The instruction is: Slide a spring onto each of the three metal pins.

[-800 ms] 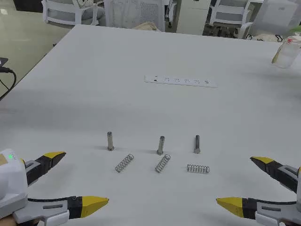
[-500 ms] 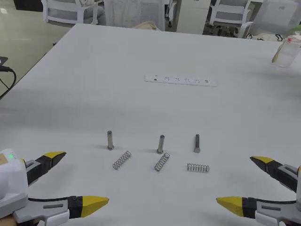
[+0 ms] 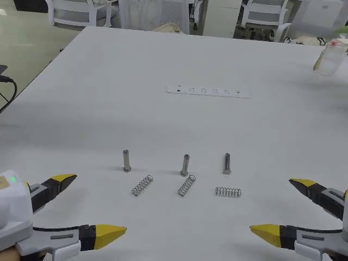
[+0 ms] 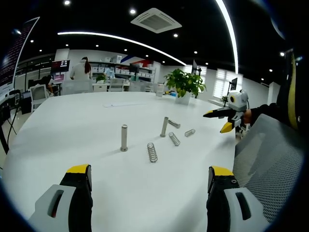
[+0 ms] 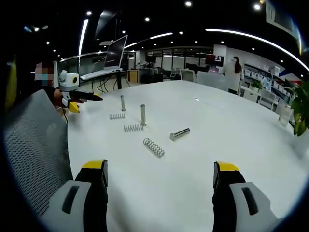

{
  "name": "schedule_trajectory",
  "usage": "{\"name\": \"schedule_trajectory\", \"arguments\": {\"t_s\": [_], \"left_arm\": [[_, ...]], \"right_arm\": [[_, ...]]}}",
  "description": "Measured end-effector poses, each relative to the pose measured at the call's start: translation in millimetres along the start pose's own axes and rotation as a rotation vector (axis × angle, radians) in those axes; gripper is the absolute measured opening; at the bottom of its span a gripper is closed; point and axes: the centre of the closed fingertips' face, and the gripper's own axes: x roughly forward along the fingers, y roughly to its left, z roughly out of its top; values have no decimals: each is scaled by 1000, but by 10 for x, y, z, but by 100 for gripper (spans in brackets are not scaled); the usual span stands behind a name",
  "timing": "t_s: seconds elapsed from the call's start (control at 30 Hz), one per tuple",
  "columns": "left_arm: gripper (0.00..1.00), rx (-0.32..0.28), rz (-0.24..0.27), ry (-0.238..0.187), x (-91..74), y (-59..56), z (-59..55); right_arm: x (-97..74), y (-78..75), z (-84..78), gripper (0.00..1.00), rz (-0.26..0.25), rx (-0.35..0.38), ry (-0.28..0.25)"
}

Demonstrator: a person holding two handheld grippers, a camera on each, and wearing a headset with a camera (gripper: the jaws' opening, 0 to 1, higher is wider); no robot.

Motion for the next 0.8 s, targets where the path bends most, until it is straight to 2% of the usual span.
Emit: {"name": "schedule_trajectory", "arguments": {"t_s": [0.8], "left_arm": [[98,-4,3,0,4,-15,-17]], "right_arm": [[-6,-8,-15,89,2,0,1]]}}
